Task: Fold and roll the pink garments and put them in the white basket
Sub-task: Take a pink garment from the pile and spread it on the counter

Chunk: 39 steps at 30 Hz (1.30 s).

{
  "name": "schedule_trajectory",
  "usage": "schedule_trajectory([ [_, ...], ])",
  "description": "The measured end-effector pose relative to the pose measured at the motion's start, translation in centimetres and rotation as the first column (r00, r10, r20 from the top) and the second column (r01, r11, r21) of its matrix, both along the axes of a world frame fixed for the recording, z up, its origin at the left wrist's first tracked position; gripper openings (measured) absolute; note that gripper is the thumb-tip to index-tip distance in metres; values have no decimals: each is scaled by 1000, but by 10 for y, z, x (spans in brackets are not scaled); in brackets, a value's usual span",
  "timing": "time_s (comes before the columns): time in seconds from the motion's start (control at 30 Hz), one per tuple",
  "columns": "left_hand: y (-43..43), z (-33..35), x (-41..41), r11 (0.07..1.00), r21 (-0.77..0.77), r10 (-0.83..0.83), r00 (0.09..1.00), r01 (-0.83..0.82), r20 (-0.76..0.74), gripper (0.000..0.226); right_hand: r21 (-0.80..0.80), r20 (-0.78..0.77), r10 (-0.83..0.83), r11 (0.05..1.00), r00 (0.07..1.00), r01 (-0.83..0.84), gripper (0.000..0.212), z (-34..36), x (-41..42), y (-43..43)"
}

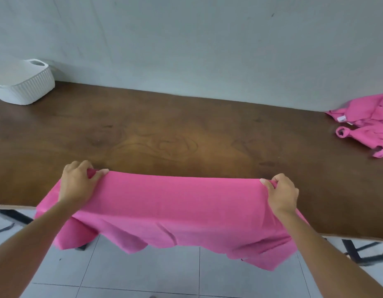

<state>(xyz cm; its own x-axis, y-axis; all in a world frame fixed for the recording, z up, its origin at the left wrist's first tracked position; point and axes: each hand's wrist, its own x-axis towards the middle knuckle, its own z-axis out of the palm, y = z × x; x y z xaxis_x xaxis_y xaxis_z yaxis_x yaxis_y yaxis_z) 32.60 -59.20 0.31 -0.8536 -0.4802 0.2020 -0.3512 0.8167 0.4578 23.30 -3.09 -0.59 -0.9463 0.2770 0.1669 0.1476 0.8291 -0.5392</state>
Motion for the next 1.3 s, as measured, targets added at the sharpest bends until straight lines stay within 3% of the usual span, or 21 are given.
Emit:
schedule_trajectory([
  [0.47,-17,5,-113,990,143,18,999,-22,28,46,80,-32,-57,995,998,60,33,2,-93,-25],
  [1.3,-30,3,-342,993,114,21,1000,-19,-11,52,68,-59,-36,997,998,40,33,5,-314,-39],
])
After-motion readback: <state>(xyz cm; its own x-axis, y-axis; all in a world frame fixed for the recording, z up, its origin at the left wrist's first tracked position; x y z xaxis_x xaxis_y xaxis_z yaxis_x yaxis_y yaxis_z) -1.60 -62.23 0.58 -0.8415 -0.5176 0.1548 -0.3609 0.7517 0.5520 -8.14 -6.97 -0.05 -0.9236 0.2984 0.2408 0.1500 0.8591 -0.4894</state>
